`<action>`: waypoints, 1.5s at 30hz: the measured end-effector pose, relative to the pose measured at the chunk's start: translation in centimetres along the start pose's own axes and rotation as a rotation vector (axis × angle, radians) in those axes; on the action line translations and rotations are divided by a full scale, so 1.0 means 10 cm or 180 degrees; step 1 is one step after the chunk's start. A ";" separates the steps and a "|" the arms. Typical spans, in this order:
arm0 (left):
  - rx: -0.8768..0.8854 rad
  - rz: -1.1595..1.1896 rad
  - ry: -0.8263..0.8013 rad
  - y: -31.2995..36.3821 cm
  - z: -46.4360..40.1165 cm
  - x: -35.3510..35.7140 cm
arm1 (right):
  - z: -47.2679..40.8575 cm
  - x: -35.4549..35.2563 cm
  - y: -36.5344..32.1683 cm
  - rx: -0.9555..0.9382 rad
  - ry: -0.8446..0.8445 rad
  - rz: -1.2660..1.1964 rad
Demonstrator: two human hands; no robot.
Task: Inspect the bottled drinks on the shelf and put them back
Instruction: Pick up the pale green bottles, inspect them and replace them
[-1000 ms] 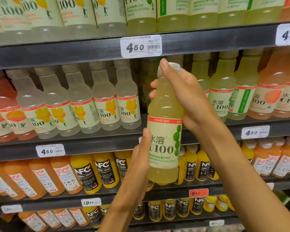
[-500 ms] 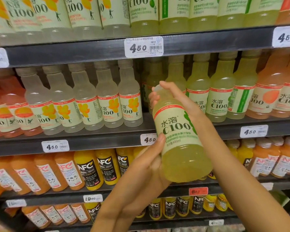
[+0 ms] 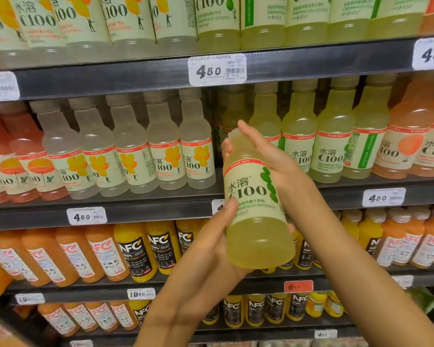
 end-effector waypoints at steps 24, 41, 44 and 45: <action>0.0983 -0.2782 0.0654 -0.05 -0.32 -0.52 | 0.48 0.36 0.10 -0.1836 -0.1701 0.1916; 0.0764 -0.2318 0.0175 -0.14 -0.27 -0.50 | 0.43 0.30 0.00 -0.1776 -0.0983 0.1891; 0.0782 -0.2092 0.0318 -0.14 -0.25 -0.43 | 0.42 0.23 -0.12 -0.2092 -0.0602 0.1552; 0.0801 -0.2070 0.0394 -0.13 -0.25 -0.42 | 0.41 0.20 -0.15 -0.2138 -0.0502 0.1474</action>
Point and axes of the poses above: each hand's wrist, its own z-axis away from the middle knuckle, its own x-axis out of the palm, y = z × x, the point moved 4 cm from there along -z, towards the middle knuckle, and after that the axes turned 12 degrees about -z, right-handed, at the moved point
